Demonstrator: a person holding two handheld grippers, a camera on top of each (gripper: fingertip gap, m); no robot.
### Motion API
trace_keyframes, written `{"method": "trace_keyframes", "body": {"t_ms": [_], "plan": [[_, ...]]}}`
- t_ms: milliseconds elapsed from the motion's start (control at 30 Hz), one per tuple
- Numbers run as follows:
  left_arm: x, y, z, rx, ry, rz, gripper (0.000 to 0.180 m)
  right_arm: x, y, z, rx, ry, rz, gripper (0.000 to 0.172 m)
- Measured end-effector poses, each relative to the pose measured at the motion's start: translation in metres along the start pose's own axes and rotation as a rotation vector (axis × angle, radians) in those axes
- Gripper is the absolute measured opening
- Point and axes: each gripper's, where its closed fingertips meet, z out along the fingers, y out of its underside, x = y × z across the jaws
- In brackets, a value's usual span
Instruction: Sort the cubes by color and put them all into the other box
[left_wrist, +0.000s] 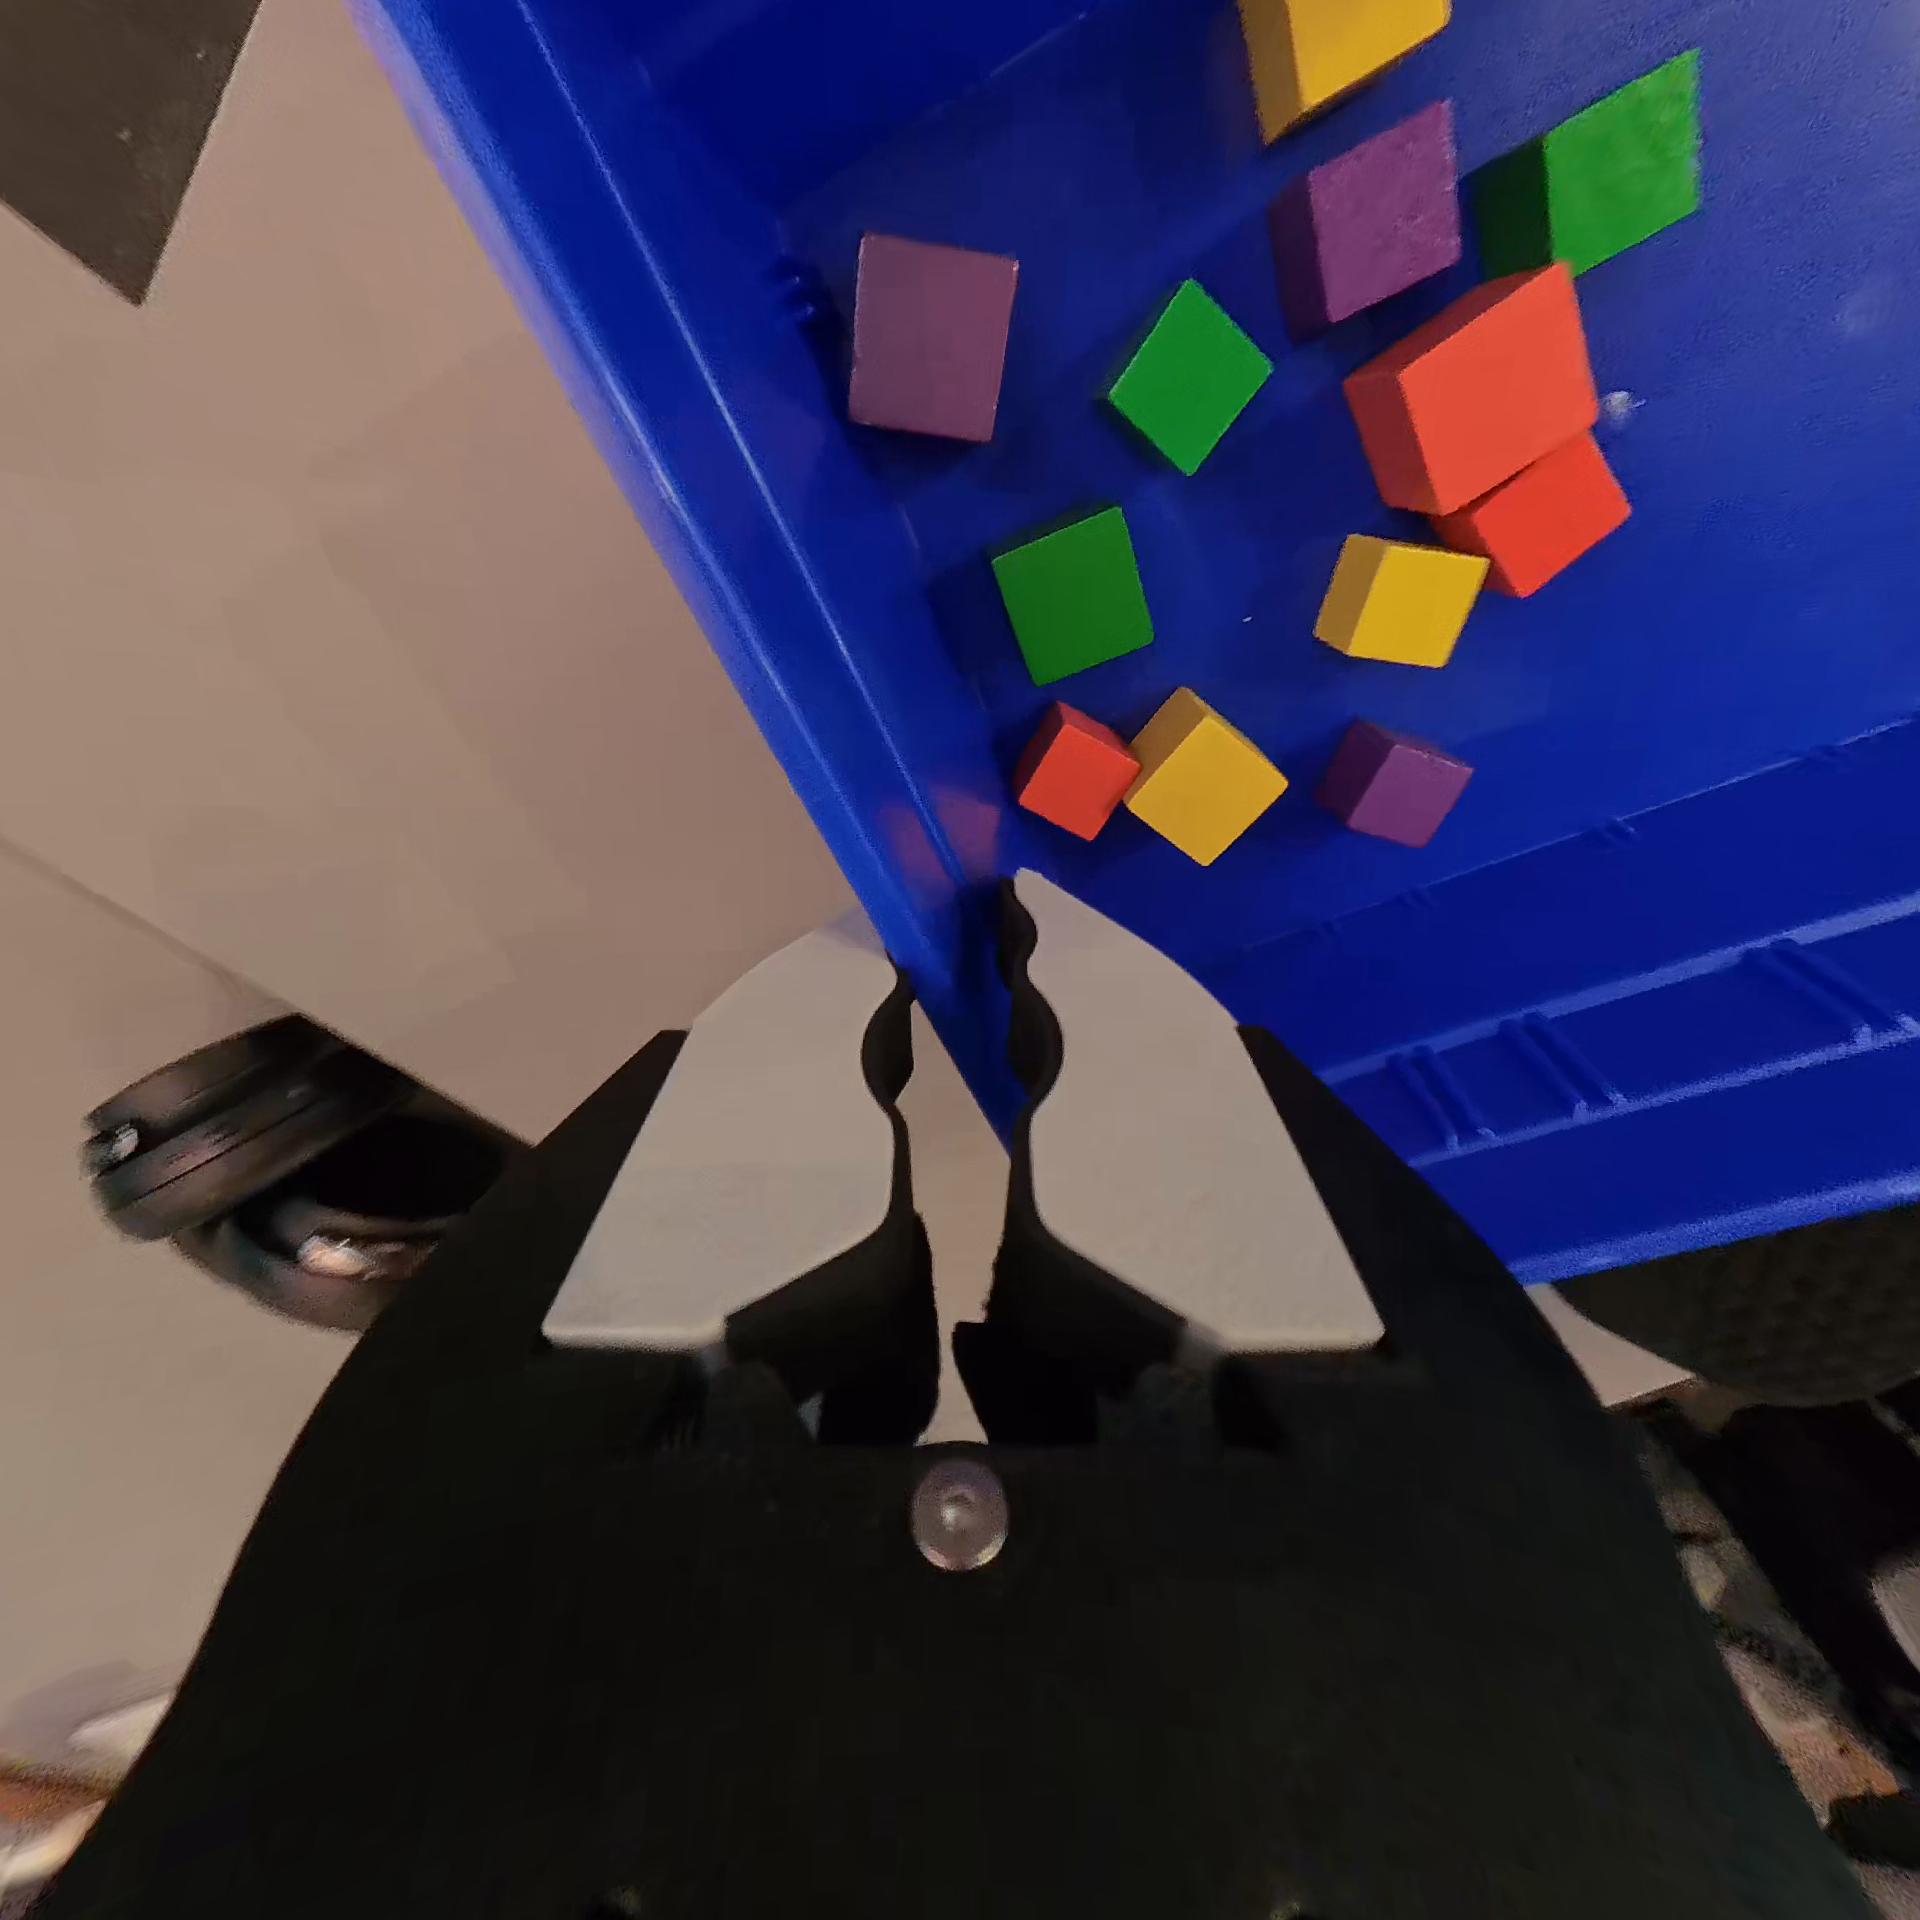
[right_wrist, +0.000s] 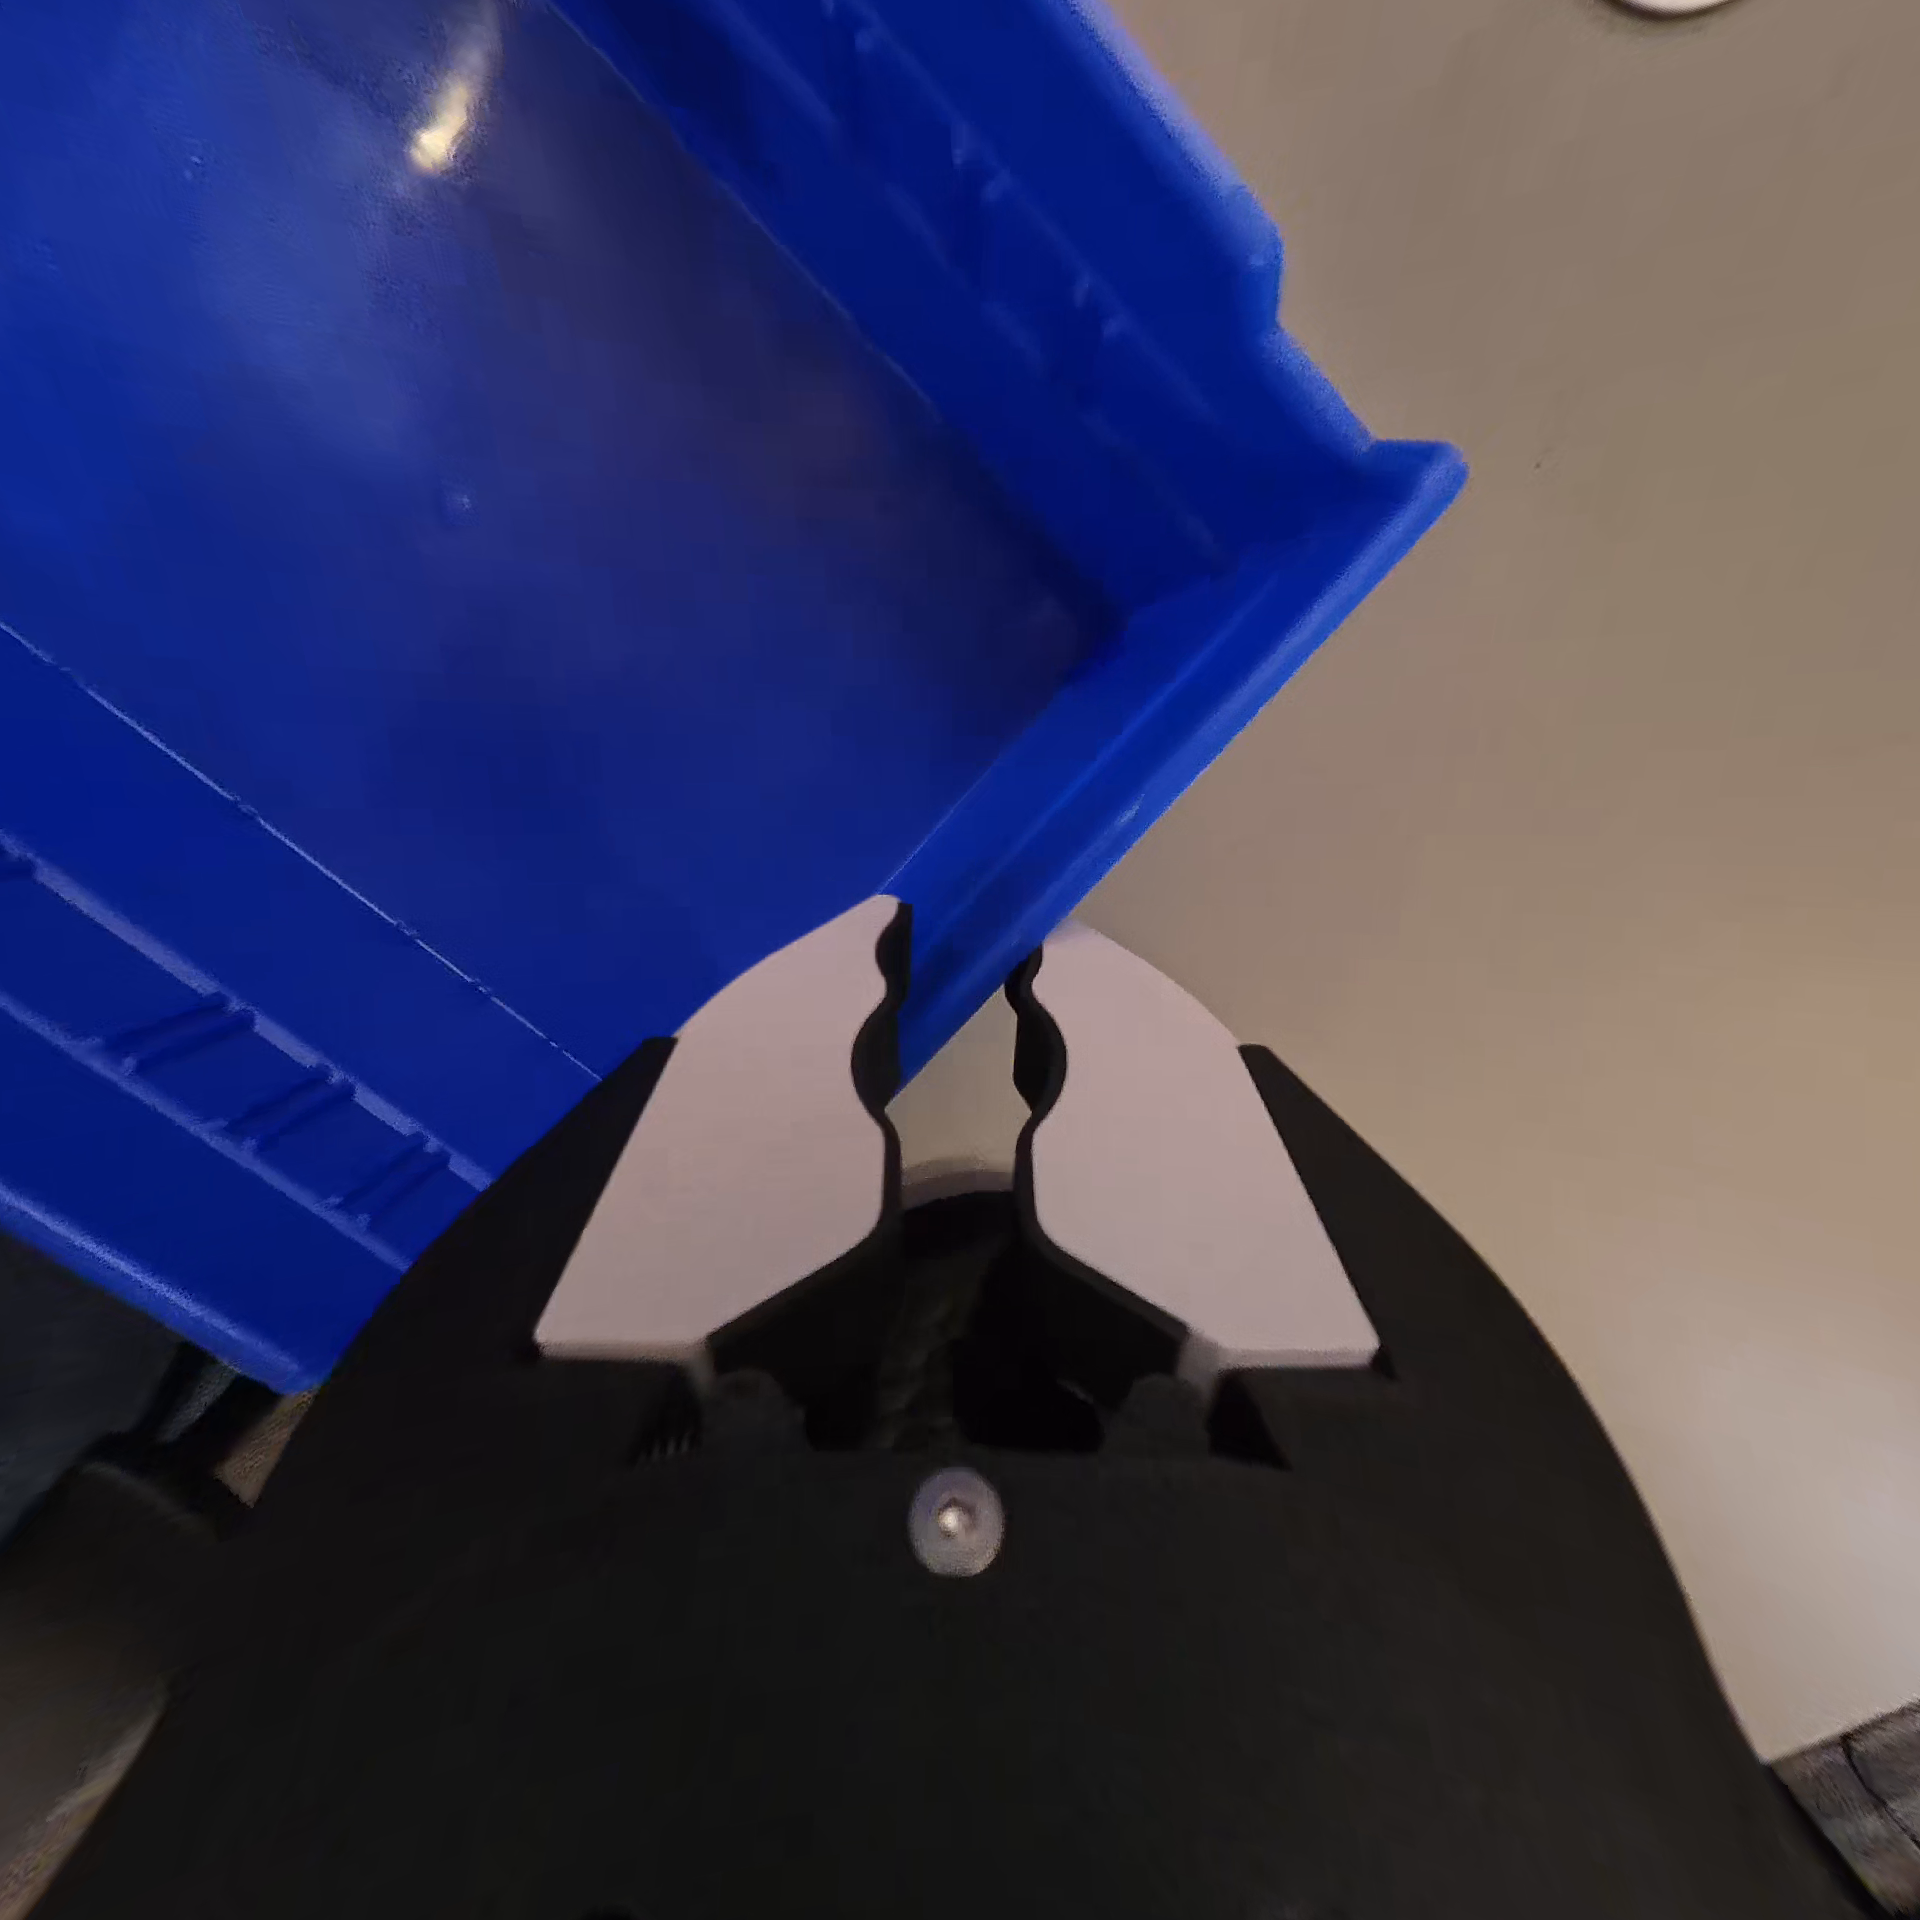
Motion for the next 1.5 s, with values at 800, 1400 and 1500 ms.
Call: {"method": "trace_keyframes", "body": {"t_ms": [800, 1400, 1500], "plan": [[-0.066, -0.053, -0.002, -0.178, -0.211, 0.149, 0.015, 0.198, -0.061, 0.024, -0.115, -0.012, -0.165, 0.009], [-0.084, -0.109, -0.002, -0.212, -0.321, 0.262, 0.017, 0.362, -0.063, 0.027, -0.181, 0.08, -0.548, 0.014], [-0.085, -0.119, -0.001, -0.206, -0.321, 0.273, 0.017, 0.379, -0.066, 0.028, -0.19, 0.109, -0.625, 0.015]]}}
